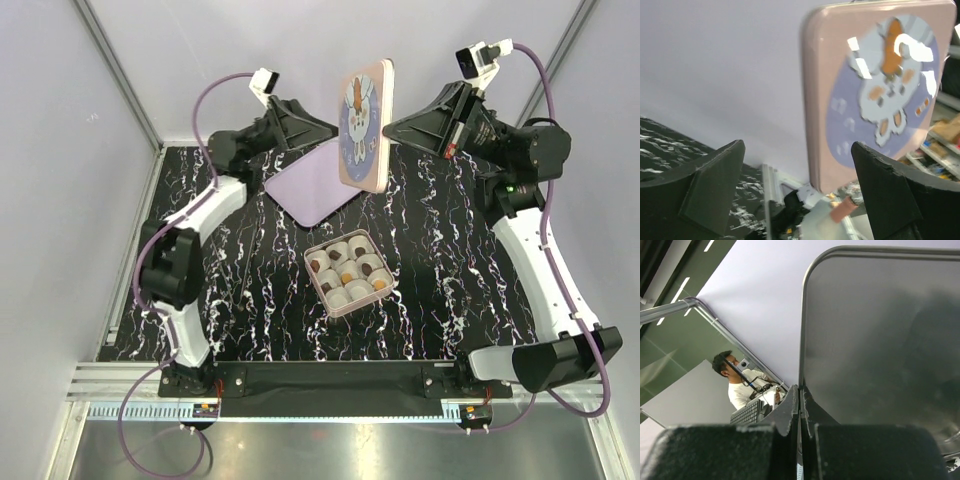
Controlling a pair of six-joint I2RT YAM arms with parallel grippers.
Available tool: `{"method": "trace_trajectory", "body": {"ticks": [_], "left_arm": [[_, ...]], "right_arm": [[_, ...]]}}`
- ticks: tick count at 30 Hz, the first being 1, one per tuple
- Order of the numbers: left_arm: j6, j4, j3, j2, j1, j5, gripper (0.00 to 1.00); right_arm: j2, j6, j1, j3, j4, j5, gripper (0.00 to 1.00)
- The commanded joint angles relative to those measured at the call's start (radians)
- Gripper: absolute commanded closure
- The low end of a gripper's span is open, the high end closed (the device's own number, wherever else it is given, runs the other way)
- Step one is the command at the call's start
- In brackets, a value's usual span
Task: Pack the chocolate
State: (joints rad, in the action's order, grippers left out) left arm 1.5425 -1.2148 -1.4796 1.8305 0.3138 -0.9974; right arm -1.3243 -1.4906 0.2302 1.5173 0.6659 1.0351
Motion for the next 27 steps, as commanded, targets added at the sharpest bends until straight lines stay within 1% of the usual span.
{"method": "trace_trajectory", "body": {"ticks": [1, 3, 6, 7, 8, 10, 13, 16, 18, 19, 20, 21, 22, 23, 24, 25, 26, 27], "left_arm": [[0.145, -0.269, -0.097, 0.065, 0.045, 0.052, 0.07], [0.150, -0.292, -0.113, 0.067, 0.068, 0.057, 0.07], [0.159, -0.333, -0.081, 0.061, 0.074, 0.091, 0.05], [0.185, -0.366, -0.077, 0.068, 0.073, 0.111, 0.06], [0.253, -0.441, -0.082, 0.087, 0.070, 0.123, 0.07], [0.280, -0.451, -0.074, 0.095, 0.068, 0.132, 0.10], [0.261, -0.451, -0.044, 0.070, 0.070, 0.125, 0.11], [0.263, -0.451, -0.035, 0.058, 0.067, 0.117, 0.17], [0.281, -0.450, -0.031, 0.061, 0.059, 0.111, 0.26], [0.286, -0.450, -0.030, 0.062, 0.056, 0.108, 0.30], [0.297, -0.450, -0.027, 0.068, 0.050, 0.096, 0.38], [0.301, -0.450, -0.024, 0.072, 0.045, 0.089, 0.41], [0.304, -0.451, -0.001, 0.075, 0.041, 0.091, 0.44], [0.304, -0.450, 0.013, 0.073, 0.033, 0.092, 0.46], [0.304, -0.450, 0.025, 0.073, 0.028, 0.091, 0.49], [0.303, -0.450, 0.037, 0.076, 0.025, 0.086, 0.51], [0.300, -0.443, 0.041, 0.081, 0.022, 0.076, 0.53], [0.297, -0.439, 0.044, 0.084, 0.022, 0.069, 0.55]], "right_arm": [[-0.009, -0.016, 0.020, 0.023, 0.061, -0.007, 1.00], [-0.013, -0.016, 0.023, 0.008, 0.064, -0.004, 1.00], [-0.012, -0.007, 0.021, -0.023, 0.077, -0.004, 1.00], [-0.013, 0.004, 0.023, -0.029, 0.077, -0.004, 1.00], [-0.012, 0.016, 0.023, -0.038, 0.055, -0.003, 1.00], [-0.010, 0.062, 0.023, -0.052, 0.018, -0.001, 1.00], [-0.012, 0.069, 0.023, -0.098, 0.023, -0.010, 1.00], [-0.024, 0.093, 0.020, -0.121, 0.017, 0.000, 1.00], [-0.027, 0.127, 0.001, -0.135, -0.052, 0.005, 1.00], [-0.023, 0.176, -0.012, -0.141, -0.087, 0.002, 1.00], [-0.015, 0.211, -0.043, -0.153, -0.195, -0.006, 1.00], [-0.012, 0.248, -0.061, -0.161, -0.250, -0.023, 1.00], [-0.006, 0.321, -0.078, -0.172, -0.291, -0.033, 1.00], [-0.001, 0.361, -0.110, -0.186, -0.396, -0.046, 1.00], [-0.003, 0.398, -0.121, -0.187, -0.446, -0.055, 1.00], [-0.004, 0.480, -0.129, -0.186, -0.484, -0.058, 1.00], [-0.004, 0.519, -0.135, -0.186, -0.576, -0.070, 0.98], [-0.004, 0.553, -0.137, -0.186, -0.618, -0.102, 0.96]]}}
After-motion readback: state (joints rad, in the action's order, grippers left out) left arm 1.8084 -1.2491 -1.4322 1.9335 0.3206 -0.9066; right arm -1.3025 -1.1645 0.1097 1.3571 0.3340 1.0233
